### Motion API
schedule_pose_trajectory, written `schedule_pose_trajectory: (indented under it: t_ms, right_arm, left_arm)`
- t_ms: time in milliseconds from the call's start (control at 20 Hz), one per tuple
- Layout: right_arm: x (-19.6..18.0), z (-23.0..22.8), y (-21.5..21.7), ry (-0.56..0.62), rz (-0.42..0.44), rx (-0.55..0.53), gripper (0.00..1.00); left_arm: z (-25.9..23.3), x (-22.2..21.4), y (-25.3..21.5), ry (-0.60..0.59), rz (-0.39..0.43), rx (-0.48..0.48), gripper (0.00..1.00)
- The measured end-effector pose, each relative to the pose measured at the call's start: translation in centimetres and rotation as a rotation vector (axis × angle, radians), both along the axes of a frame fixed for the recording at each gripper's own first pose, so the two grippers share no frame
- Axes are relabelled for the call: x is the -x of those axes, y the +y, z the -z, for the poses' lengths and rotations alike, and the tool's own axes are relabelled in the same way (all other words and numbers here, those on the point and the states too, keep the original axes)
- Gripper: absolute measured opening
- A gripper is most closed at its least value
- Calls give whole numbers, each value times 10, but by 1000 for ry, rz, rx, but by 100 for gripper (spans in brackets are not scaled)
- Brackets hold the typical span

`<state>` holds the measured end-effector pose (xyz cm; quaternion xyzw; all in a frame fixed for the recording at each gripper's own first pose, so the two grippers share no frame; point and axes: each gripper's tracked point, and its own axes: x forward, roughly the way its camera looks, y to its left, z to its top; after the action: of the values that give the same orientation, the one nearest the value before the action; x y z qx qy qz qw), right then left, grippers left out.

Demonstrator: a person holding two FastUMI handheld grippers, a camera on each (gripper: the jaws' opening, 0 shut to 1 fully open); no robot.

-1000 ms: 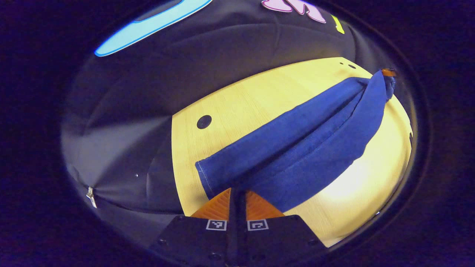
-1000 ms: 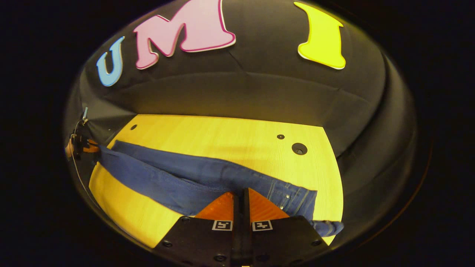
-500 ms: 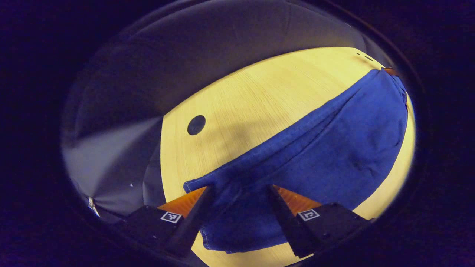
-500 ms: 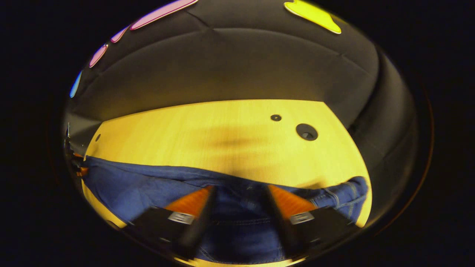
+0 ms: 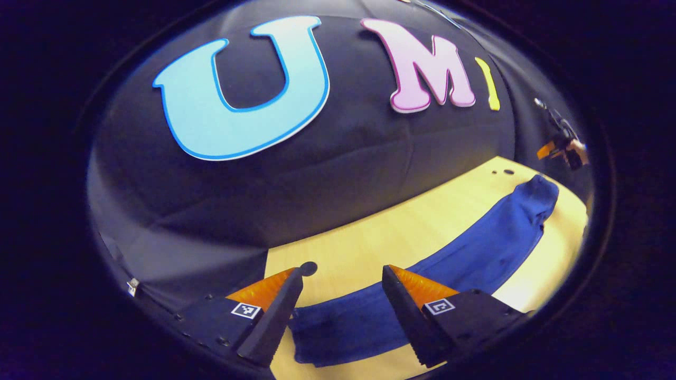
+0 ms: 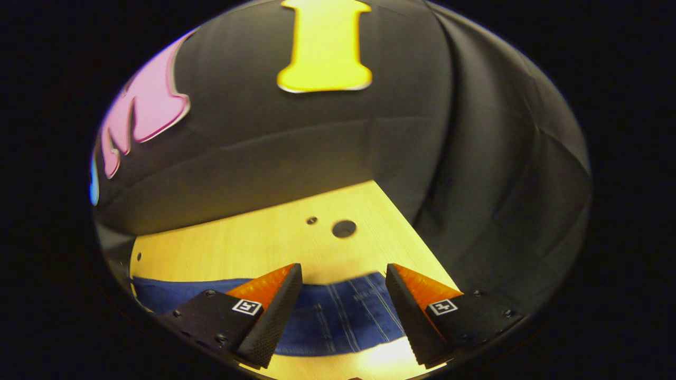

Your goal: Grasp the waist and the cuffs of the jeans and fold them to make the two legs overlap; first hold the waist and fold one-third of the jeans toward the cuffs, then hold the cuffs and fold the remaining one-third in the same direction to finish folding.

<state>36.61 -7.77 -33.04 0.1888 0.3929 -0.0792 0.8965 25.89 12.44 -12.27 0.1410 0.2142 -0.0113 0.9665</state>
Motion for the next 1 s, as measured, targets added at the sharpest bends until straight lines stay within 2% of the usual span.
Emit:
schedule_pose_trajectory:
  t_ms: [100,200,450,600,650,700,750,900,950,1000]
  right_arm:
    - [26,26,-13,108,54,-30,98]
    - [50,49,-10,192,104,-101,98]
    - [79,98,-9,382,248,-214,99]
    - [83,109,-9,431,283,-258,99]
    - [81,101,-15,412,302,-255,99]
    - [72,104,-16,379,306,-274,90]
    - [78,96,-14,381,269,-315,100]
    - [69,91,-12,332,302,-467,32]
    - [70,94,-13,317,301,-483,28]
    - [68,88,-15,294,296,-493,28]
  left_arm:
    - [-18,35,-18,-47,22,83,96]
    - [-22,60,-34,-66,21,113,97]
    - [-18,101,-43,-9,1,67,98]
    - [-17,106,-40,12,-19,30,97]
    - [-15,112,-39,15,-40,26,97]
    - [-15,115,-40,10,-51,41,97]
    - [-13,116,-47,10,-55,67,98]
    - [-4,111,-58,24,-83,77,98]
    - [-6,112,-64,18,-79,80,98]
    - [-10,112,-70,8,-73,87,98]
